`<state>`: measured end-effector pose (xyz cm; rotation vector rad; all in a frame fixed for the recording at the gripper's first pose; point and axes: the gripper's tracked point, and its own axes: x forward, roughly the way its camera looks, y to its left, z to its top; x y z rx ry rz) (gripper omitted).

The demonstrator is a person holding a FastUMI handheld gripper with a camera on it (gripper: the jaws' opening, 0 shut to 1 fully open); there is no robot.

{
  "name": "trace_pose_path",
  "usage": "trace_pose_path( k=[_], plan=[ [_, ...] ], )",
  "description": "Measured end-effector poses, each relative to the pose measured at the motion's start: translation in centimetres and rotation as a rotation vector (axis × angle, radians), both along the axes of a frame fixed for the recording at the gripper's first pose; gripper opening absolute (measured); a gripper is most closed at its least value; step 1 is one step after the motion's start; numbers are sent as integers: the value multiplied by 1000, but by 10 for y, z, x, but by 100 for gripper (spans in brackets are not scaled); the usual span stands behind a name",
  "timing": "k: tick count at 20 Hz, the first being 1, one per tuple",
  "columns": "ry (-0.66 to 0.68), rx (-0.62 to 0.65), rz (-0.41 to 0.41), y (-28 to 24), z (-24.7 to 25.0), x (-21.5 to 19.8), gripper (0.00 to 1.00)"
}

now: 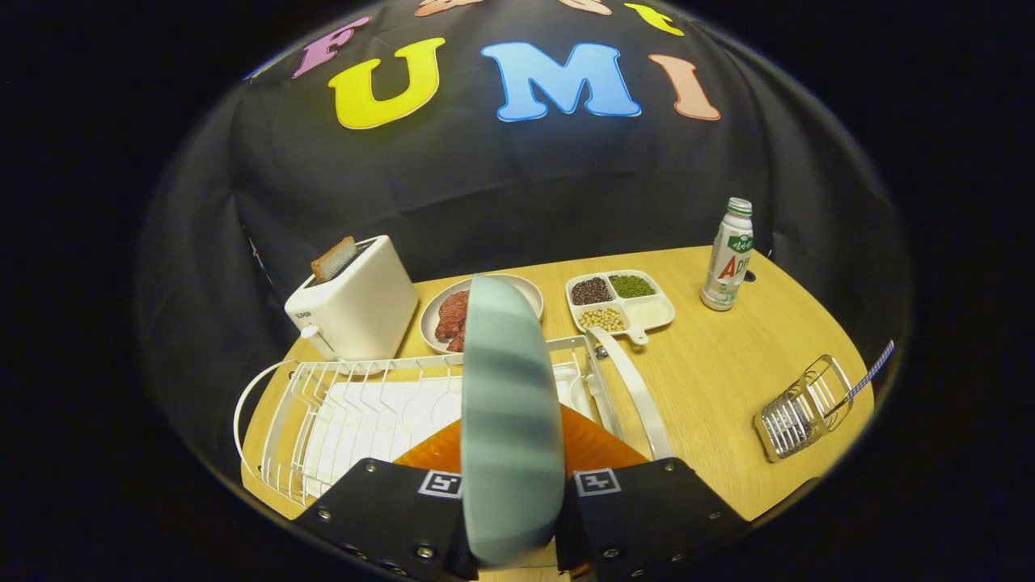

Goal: Take the plate from the dish rack, then take the spoon from the basket and place it into the plate.

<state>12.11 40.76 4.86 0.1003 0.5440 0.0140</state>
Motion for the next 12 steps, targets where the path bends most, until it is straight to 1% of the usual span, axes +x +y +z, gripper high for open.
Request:
trace_pose_path(
  k=[2, 5, 9, 12],
  plan=[
    [-35, -80, -27, -6, 14, 6, 34],
    [-61, -218, -26, -5, 38, 0, 34],
    [-111, -298, -25, -3, 72, -18, 34],
    [-143, -305, -18, -4, 92, -47, 33]
  ],
)
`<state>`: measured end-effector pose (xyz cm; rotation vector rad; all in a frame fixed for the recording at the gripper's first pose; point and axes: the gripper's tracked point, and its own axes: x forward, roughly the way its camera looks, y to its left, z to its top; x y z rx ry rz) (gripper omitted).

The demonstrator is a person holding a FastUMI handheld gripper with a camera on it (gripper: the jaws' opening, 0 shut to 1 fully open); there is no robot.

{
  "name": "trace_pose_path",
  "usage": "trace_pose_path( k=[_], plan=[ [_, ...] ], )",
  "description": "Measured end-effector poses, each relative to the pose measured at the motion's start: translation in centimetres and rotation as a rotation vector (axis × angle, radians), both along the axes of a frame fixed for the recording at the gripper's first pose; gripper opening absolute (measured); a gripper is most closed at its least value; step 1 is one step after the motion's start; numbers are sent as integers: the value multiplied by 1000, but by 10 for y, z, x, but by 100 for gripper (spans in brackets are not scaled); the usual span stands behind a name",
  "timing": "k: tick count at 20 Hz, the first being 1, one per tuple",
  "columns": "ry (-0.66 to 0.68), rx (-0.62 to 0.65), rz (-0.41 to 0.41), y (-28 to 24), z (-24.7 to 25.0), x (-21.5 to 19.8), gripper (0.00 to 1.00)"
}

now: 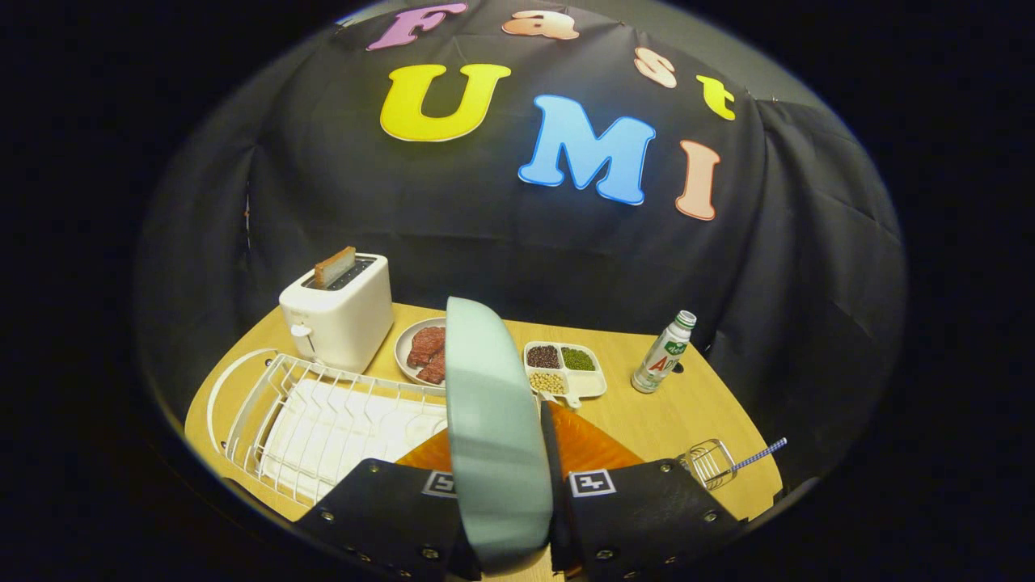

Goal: Take the plate from the dish rack, then take the spoon from the basket and place it into the plate.

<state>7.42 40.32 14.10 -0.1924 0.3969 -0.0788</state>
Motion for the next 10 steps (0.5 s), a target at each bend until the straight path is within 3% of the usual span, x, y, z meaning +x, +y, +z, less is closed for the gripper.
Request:
trace_pose_path(
  k=[5, 10],
  plan=[
    [-11, -2, 24, -21, 9, -72, 33],
    [45, 50, 44, -52, -20, -143, 33]
  ],
)
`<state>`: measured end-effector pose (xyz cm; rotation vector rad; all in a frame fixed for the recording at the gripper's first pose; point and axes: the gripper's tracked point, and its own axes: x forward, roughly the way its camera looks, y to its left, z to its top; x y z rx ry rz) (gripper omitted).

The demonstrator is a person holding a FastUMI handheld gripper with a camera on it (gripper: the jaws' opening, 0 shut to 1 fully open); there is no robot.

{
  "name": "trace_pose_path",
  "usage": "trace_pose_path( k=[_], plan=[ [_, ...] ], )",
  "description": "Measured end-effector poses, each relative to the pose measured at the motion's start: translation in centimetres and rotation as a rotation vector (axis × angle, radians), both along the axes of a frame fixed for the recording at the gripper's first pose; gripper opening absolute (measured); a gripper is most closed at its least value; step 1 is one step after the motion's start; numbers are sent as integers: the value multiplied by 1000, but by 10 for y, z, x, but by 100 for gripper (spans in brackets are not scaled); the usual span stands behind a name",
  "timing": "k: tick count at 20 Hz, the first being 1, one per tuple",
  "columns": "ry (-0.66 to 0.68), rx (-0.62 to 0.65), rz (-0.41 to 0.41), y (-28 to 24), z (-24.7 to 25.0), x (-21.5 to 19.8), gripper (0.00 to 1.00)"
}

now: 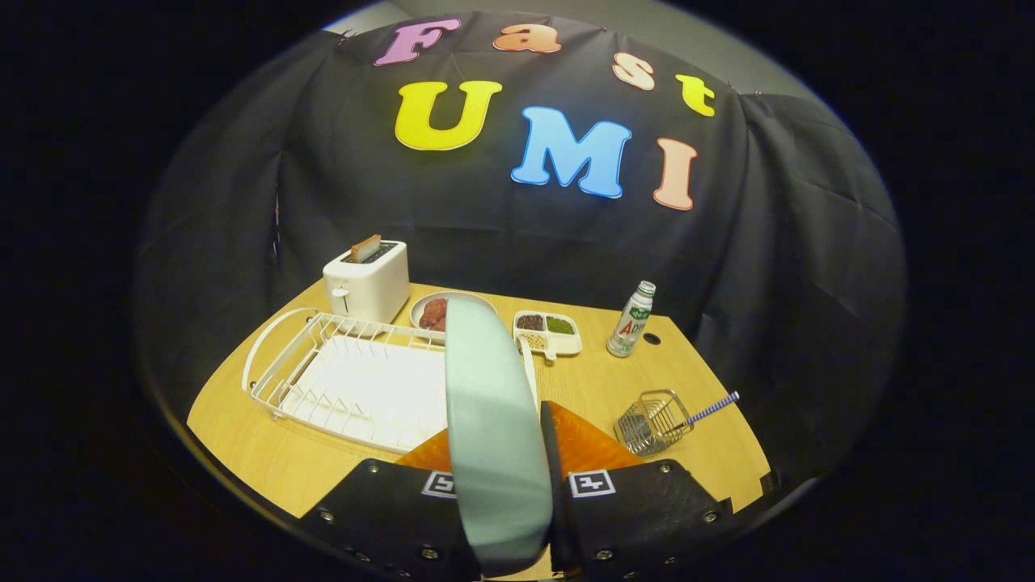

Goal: Take the plate from the dish rack, then take the spoon from the basket and place it into the plate.

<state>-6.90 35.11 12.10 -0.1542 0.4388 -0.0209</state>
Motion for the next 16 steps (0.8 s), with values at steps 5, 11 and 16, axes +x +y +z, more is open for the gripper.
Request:
trace_pose_path(
  k=[5, 11, 16],
  plan=[
    [83, 73, -2, -30, -44, -44, 33],
    [174, 125, -11, -49, -92, -64, 33],
    [270, 279, 37, -36, -130, -68, 33]
  ],
)
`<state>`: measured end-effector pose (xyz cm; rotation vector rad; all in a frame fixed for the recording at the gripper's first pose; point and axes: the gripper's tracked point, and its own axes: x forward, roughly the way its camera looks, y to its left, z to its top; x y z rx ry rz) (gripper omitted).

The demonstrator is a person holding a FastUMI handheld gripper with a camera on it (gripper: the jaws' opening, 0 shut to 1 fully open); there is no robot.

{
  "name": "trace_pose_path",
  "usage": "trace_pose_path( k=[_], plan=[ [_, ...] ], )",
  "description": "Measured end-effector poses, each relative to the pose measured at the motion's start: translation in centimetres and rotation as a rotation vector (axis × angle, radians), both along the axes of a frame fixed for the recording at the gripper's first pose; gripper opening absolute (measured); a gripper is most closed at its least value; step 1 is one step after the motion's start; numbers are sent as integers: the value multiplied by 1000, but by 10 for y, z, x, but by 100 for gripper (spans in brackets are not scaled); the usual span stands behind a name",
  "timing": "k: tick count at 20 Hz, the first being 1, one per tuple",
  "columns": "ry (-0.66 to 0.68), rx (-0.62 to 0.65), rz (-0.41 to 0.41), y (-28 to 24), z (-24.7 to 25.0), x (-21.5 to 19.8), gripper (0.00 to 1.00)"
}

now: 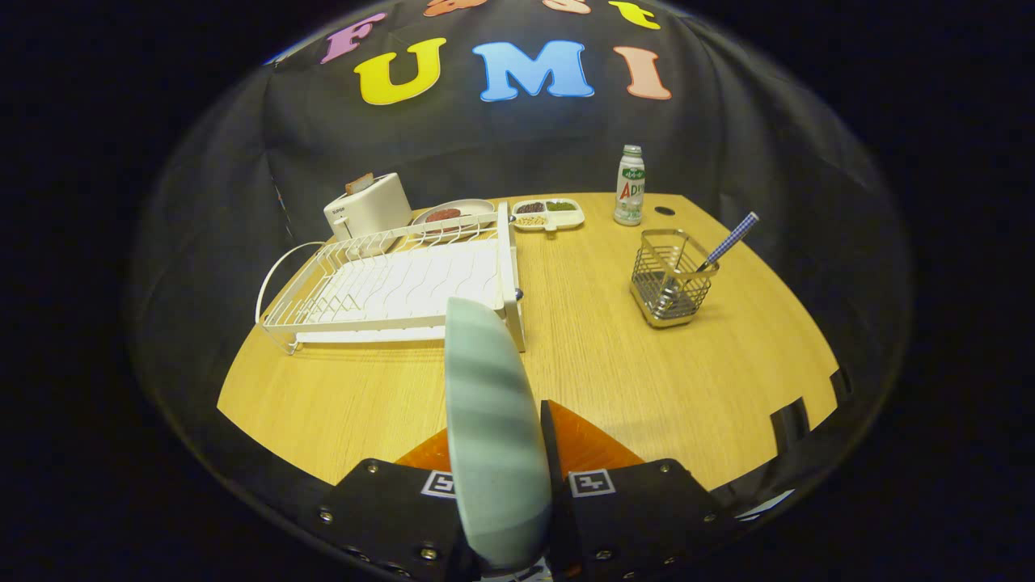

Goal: Take the plate from the dish rack, then take the spoon from the basket and place it into the plate.

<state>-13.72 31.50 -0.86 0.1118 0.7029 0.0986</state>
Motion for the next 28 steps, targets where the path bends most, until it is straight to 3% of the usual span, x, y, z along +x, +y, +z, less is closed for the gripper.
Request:
trace_pose_path(
  k=[4, 8, 11, 14, 16, 19, 20, 21, 28],
  plan=[
    [21, 123, 39, 16, -10, 9, 33],
    [31, 95, 42, 9, -19, 16, 33],
    [29, 87, 32, 5, -28, 19, 43],
    [44, 91, 4, -2, -35, 21, 45],
    [45, 97, -2, -2, -38, 23, 53],
    [45, 67, -12, -11, -41, 24, 56],
    [50, 55, -21, -14, -42, 25, 72],
    [53, 53, -28, -16, -43, 26, 75],
    [-32, 81, -86, -29, -15, 45, 75]
  ],
)
